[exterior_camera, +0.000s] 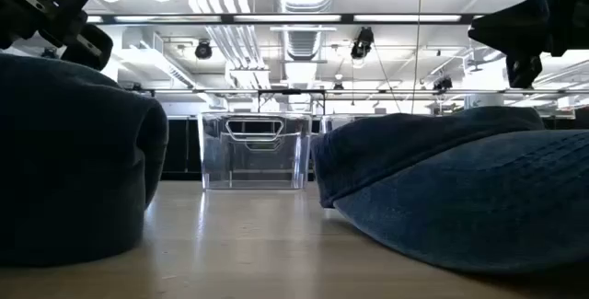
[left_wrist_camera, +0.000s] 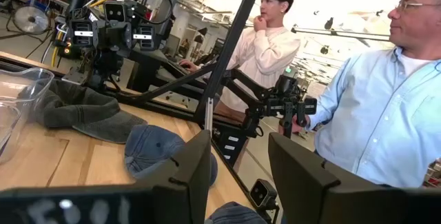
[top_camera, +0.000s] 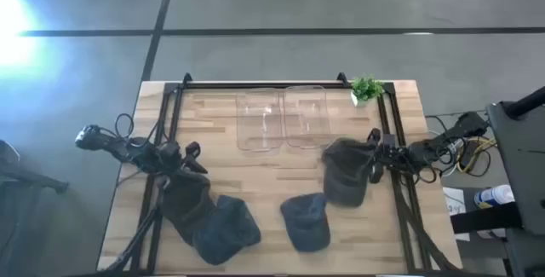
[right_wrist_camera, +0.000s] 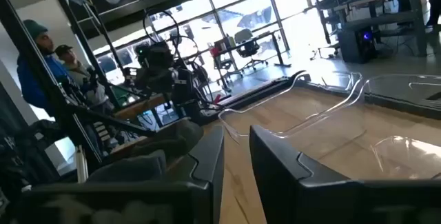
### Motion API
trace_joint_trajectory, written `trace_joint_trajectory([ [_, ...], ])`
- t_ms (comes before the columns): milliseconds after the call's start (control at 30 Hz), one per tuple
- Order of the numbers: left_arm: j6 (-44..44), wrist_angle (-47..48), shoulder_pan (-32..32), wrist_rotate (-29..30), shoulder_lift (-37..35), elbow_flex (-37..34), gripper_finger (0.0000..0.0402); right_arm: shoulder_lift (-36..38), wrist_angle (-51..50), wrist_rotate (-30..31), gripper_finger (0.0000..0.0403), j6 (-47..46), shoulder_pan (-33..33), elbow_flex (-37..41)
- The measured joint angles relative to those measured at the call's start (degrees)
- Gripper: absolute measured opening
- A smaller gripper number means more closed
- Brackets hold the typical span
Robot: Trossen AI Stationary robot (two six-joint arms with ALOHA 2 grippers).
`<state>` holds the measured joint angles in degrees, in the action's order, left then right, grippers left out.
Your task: Pick & Place hat
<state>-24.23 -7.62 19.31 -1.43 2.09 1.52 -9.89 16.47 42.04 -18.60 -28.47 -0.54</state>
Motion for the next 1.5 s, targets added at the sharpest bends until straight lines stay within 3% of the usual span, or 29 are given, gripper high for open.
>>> trace_joint_trajectory([
  [467, 0.0, 0.0, 0.0, 0.0, 0.0, 0.0, 0.014, 0.0, 0.1, 0.0, 0.0068, -1.3, 0.0, 0.0],
  [633, 0.0, 0.0, 0.0, 0.0, 0.0, 0.0, 0.014, 0.0, 2.7, 0.3, 0.0068, -13.6, 0.0, 0.0],
  [700, 0.0, 0.0, 0.0, 0.0, 0.0, 0.0, 0.014, 0.0, 4.0, 3.3, 0.0068, -22.3, 0.0, 0.0],
  [800, 0.0, 0.0, 0.0, 0.0, 0.0, 0.0, 0.014, 0.0, 4.4, 11.2, 0.0068, -27.8, 0.0, 0.0],
  [900, 0.0, 0.0, 0.0, 0.0, 0.0, 0.0, 0.014, 0.0, 5.9, 17.5, 0.0068, -29.1, 0.0, 0.0],
  [967, 0.0, 0.0, 0.0, 0.0, 0.0, 0.0, 0.014, 0.0, 8.2, 18.4, 0.0068, -26.6, 0.0, 0.0],
  [1067, 0.0, 0.0, 0.0, 0.0, 0.0, 0.0, 0.014, -0.1, 10.5, 12.7, 0.0068, -25.9, 0.0, 0.0],
  [1200, 0.0, 0.0, 0.0, 0.0, 0.0, 0.0, 0.014, -1.3, 5.0, 0.2, 0.007, -37.2, 0.0, -1.0],
  [1367, 0.0, 0.0, 0.0, 0.0, 0.0, 0.0, 0.014, -12.7, -26.0, -5.9, 0.0077, -51.2, -0.2, -14.7],
  [1500, 0.0, 0.0, 0.0, 0.0, 0.0, 0.0, 0.014, -27.7, -47.8, -15.0, 0.0077, -53.6, -0.2, -29.8],
])
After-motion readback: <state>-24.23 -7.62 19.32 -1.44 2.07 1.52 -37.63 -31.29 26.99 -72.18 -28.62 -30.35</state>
